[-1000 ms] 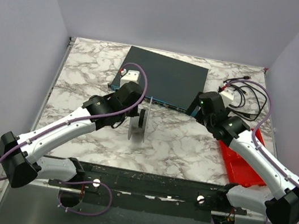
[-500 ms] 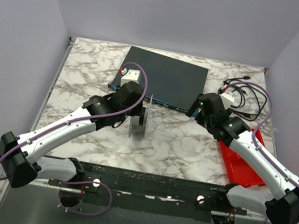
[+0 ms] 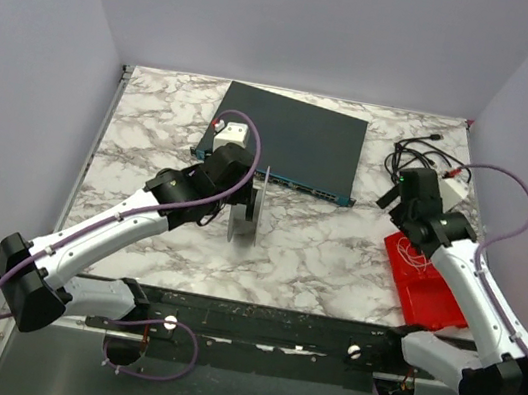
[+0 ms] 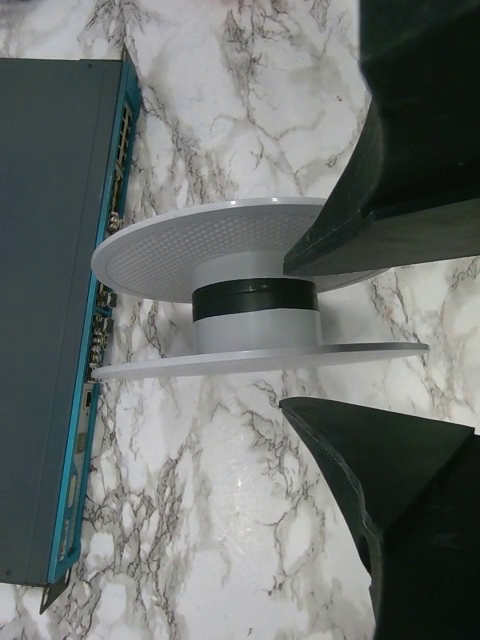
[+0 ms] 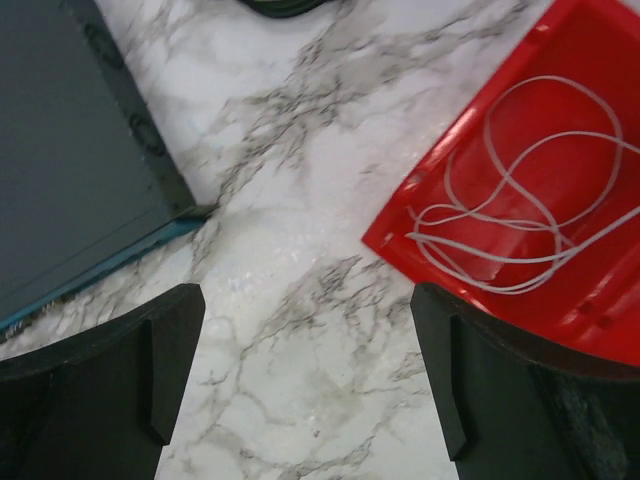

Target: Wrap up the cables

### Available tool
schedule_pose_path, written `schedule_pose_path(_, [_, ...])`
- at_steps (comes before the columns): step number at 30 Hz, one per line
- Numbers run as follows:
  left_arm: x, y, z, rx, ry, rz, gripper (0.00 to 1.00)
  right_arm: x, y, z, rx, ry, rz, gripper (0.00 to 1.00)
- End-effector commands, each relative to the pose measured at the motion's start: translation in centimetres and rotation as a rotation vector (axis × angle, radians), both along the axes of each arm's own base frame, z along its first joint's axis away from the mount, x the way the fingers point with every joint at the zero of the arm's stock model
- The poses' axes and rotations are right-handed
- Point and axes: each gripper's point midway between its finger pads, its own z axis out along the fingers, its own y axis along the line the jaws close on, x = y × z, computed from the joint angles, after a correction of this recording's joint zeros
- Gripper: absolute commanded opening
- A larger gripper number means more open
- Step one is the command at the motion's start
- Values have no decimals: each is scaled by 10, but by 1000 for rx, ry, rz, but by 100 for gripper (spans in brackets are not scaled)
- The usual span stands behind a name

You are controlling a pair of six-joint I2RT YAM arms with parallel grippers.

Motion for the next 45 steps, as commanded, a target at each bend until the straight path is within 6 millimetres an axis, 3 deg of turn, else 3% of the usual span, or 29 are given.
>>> schedule_pose_path(1, [4, 3, 20, -27, -52, 6, 54, -23, -40, 4, -22, 0, -120, 92])
schedule_pose_path(6, [3, 3, 20, -50, -52, -2, 54, -34, -65, -12, -20, 19, -236, 82])
schedule_pose_path(19, [1, 5, 23, -69, -58, -14, 54, -33, -81, -53, 110, 9, -484, 75])
schedule_pose_path(31, [0, 8, 27, -68, -66, -18, 54, -34, -93, -68, 147, -14, -560, 66])
schedule_pose_path(35, [0, 9, 29, -65, -67, -16, 54, -32, -97, -65, 140, -36, -563, 50])
schedule_pose_path(39, [0, 11, 30, -64, -70, -14, 54, -31, -96, -64, 137, -29, -546, 26])
schedule_pose_path(42, [1, 11, 31, -63, -72, -14, 54, -29, -96, -58, 123, -30, -527, 2])
schedule_pose_path(45, [1, 13, 40, -65, -83, -15, 54, -22, -97, -38, 103, -50, -487, 1])
